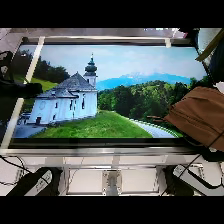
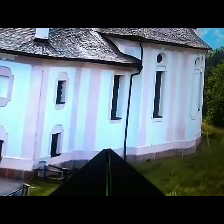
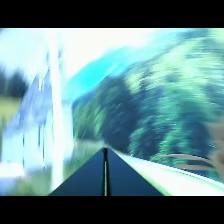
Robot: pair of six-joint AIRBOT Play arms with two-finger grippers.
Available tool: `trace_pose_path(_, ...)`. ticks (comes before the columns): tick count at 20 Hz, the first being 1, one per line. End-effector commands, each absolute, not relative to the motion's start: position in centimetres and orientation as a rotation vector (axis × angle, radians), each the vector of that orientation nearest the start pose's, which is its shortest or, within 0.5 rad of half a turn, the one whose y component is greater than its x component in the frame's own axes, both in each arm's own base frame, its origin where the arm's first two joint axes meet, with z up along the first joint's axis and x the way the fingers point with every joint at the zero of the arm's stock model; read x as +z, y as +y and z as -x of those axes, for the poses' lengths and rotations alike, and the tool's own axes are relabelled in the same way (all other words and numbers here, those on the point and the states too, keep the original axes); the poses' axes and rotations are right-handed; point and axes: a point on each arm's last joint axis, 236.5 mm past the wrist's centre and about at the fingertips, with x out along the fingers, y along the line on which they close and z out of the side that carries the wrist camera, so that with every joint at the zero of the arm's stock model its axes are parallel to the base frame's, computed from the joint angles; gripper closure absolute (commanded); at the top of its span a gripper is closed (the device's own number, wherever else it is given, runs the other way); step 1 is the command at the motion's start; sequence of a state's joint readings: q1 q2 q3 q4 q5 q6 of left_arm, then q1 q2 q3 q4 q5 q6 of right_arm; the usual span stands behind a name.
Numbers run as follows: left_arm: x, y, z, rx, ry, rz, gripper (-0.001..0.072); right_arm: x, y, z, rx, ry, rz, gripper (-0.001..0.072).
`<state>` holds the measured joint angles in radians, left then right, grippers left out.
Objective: Fold the clothes and pants, and hang the long-sleeved shirts on hangers.
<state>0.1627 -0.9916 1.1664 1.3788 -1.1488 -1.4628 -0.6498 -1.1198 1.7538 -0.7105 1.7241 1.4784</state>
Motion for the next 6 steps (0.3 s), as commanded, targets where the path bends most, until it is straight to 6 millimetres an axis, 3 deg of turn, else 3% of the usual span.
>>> trace_pose_path(1, 12.4, 1.8, -36.8, -0.026, 0.954, 0.138, 0.0698, 28.6, 4.9, -32.6, 0.453, 0.891, -0.290, 0.0679)
trace_pose_path(6, 12.4, 1.8, -36.8, -0.026, 0.954, 0.138, 0.0698, 26.6, 9.2, -32.0, 0.525, 0.969, -0.140, 0.0679)
